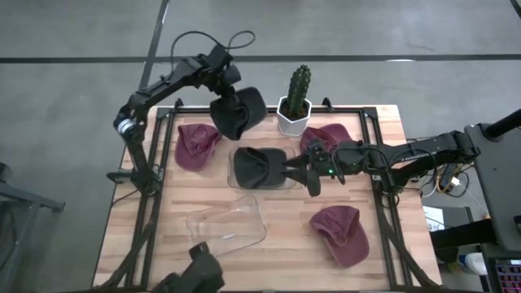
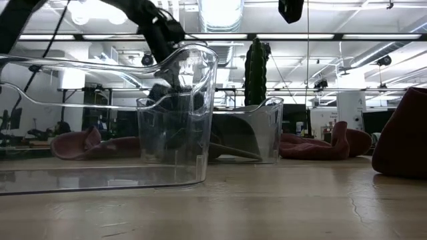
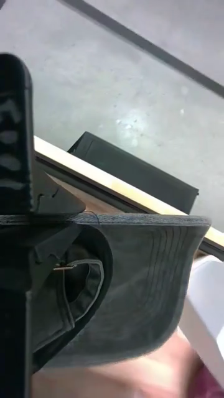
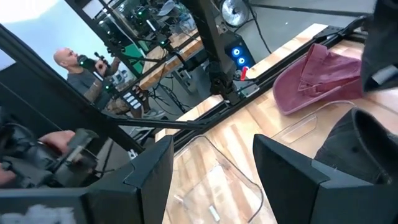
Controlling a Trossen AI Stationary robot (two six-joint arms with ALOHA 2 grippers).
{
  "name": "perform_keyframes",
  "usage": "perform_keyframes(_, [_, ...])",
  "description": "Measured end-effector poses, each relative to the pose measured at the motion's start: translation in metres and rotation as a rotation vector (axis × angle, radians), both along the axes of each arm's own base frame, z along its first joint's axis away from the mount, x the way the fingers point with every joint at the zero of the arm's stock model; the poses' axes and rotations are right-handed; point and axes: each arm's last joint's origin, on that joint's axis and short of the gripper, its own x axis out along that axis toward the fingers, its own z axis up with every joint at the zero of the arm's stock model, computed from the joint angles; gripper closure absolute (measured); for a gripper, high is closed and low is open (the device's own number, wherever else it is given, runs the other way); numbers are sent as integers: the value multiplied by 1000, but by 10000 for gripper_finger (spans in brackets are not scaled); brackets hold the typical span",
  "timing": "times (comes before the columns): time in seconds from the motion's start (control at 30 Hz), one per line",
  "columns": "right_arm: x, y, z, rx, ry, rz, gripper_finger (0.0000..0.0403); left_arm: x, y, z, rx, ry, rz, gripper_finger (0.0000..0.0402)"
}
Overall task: Pick & Place hat
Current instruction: Put the black cap into the top transparent bin
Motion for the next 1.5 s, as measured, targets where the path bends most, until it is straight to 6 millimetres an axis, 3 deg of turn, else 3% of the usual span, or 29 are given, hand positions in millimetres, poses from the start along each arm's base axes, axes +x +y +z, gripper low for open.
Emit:
perform_keyframes(0.23, [0, 0, 0, -8, 0, -6, 188, -22, -29, 44, 54, -110, -9, 395])
perform_keyframes(0.4, [0, -1, 0, -16, 4, -24, 188, -32, -54, 68, -53, -290, -43, 395])
perform_keyframes(0.57, [0, -1, 0, -4, 1, -26, 188, -28, -83, 82, -139, -382, -135, 395])
perform_keyframes(0.73, [0, 1, 3, 16, -18, 15, 188, -9, -117, 83, -173, -384, -270, 395])
perform_keyframes(0.9, [0, 9, 16, 34, -121, 154, 188, 11, -138, 73, -77, -287, -338, 395])
perform_keyframes(1.17, [-1, 12, 26, 33, -161, 175, 188, 50, -157, 29, -105, -136, -415, 395])
perform_keyframes(1.5, [-1, 13, 26, 33, -166, 172, 188, 89, -159, -21, -174, -30, -451, 395])
